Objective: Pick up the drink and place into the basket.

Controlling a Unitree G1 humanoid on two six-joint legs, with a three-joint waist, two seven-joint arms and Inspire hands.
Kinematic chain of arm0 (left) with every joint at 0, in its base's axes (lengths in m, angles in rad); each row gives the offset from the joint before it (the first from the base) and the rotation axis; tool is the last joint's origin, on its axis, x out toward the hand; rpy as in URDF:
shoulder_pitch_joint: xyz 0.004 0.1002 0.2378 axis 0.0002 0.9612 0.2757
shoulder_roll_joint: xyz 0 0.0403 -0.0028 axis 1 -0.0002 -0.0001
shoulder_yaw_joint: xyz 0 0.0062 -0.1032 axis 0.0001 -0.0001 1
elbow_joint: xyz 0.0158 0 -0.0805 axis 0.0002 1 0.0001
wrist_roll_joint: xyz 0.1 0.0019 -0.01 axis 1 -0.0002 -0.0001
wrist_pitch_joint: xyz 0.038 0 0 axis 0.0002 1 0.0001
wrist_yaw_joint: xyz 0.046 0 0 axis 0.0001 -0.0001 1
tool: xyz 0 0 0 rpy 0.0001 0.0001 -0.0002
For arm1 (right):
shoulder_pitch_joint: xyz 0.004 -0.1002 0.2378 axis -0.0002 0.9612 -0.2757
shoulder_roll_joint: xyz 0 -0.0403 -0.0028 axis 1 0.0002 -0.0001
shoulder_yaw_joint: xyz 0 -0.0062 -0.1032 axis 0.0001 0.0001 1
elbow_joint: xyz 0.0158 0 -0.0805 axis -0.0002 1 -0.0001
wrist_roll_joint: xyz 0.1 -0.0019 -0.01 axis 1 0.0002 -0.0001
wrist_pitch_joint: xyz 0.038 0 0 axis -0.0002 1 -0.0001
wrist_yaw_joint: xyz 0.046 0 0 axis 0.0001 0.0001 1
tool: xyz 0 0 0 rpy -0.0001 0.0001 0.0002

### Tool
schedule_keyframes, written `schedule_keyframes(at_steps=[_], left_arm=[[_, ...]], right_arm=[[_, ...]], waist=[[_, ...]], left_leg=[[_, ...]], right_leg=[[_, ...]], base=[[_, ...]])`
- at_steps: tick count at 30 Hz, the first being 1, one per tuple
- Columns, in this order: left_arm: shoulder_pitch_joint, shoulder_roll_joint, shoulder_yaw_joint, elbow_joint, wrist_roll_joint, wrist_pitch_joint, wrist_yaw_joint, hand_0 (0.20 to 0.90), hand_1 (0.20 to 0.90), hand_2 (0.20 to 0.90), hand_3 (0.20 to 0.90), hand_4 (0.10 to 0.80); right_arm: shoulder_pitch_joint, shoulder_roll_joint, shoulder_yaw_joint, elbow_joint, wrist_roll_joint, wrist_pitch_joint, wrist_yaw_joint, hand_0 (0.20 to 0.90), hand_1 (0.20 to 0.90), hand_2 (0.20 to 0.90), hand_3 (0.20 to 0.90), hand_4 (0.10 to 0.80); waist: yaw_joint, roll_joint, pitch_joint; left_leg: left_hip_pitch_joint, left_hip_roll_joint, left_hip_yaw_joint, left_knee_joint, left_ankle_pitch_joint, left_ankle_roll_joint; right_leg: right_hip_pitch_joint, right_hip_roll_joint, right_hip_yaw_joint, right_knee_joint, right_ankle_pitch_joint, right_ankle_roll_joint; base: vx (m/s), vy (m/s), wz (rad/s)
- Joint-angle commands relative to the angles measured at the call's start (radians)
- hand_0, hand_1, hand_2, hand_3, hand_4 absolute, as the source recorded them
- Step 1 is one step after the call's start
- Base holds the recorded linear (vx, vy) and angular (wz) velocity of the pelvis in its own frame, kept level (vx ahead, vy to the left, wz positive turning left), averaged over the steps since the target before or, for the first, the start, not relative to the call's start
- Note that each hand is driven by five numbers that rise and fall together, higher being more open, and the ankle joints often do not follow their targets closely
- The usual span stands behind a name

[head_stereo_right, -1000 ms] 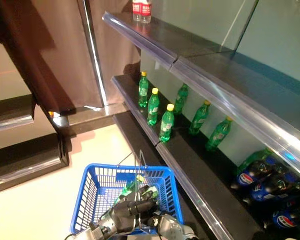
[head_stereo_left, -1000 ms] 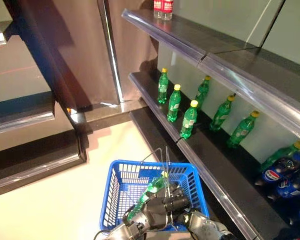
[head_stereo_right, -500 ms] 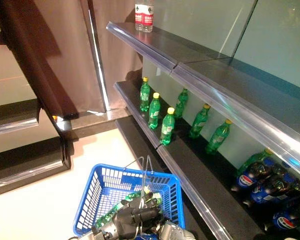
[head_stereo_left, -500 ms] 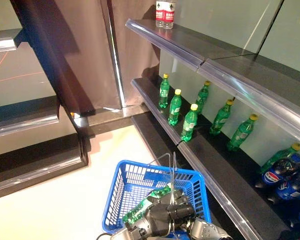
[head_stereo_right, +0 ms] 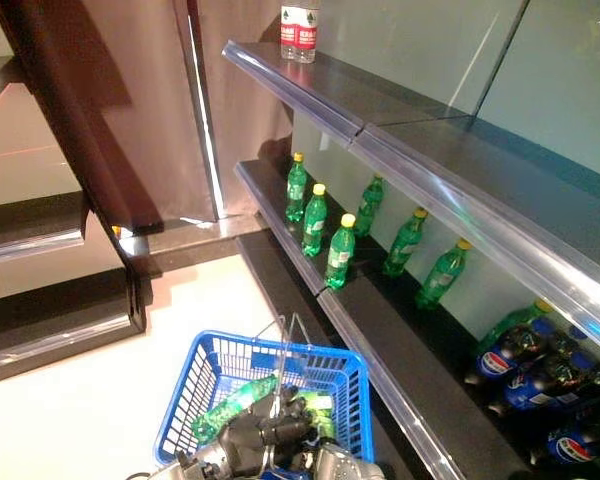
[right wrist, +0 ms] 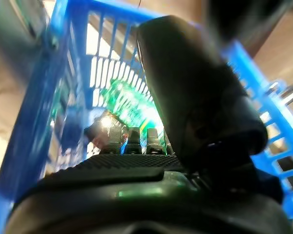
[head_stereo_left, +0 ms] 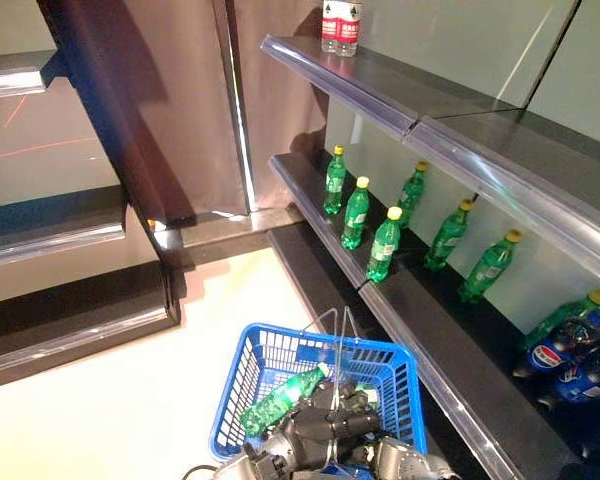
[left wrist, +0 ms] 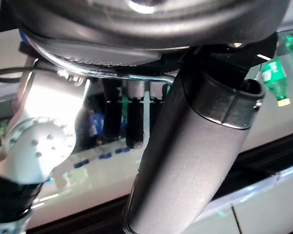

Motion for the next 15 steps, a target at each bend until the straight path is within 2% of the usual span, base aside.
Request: schedule_keyframes(at_steps=[1,9,10,15], left_arm=[[-0.018,-0.162,-0.006,-0.413,-0.107,-0.117,-0.238,0.300,0.300,0.300,0.200,0.100],[-0.004,-0.136,0.162,-0.411,-0.098,-0.170,-0.154,0.300,0.300,0.300,0.200,0.100],[-0.004,-0.136,0.164,-0.410,-0.094,-0.174,-0.152,0.300,0.300,0.300,0.200,0.100],[0.005,-0.135,0.272,-0.363,-0.022,-0.246,-0.097,0.300,0.300,0.300,0.200,0.100]], right_arm=[[-0.022,-0.023,-0.007,-0.184,-0.042,-0.077,-0.050,0.900,0.900,0.900,0.900,0.800],[0.035,-0.103,-0.066,-0.385,-0.154,-0.086,-0.079,0.900,0.900,0.900,0.900,0.800],[0.036,-0.104,-0.067,-0.387,-0.157,-0.087,-0.079,0.900,0.900,0.900,0.900,0.800],[0.074,-0.132,-0.139,-0.482,-0.226,-0.106,-0.088,0.900,0.900,0.900,0.900,0.800]], waist=[[0.002,0.011,-0.065],[-0.027,0.018,-0.080],[-0.027,0.018,-0.081],[-0.048,0.018,-0.089]], left_leg=[[0.030,0.091,0.041,0.110,-0.071,-0.052],[0.040,0.108,0.065,0.061,-0.041,-0.060],[0.041,0.108,0.065,0.060,-0.040,-0.060],[0.045,0.122,0.081,0.028,-0.020,-0.069]], right_leg=[[-0.096,-0.036,-0.019,-0.045,0.228,0.040],[-0.091,-0.031,-0.004,-0.084,0.239,0.031],[-0.091,-0.031,-0.004,-0.085,0.239,0.031],[-0.090,-0.027,0.016,-0.115,0.248,0.022]], base=[[-0.077,-0.013,-0.07],[-0.072,-0.014,-0.05],[-0.089,-0.020,-0.06],[-0.095,-0.030,-0.14]])
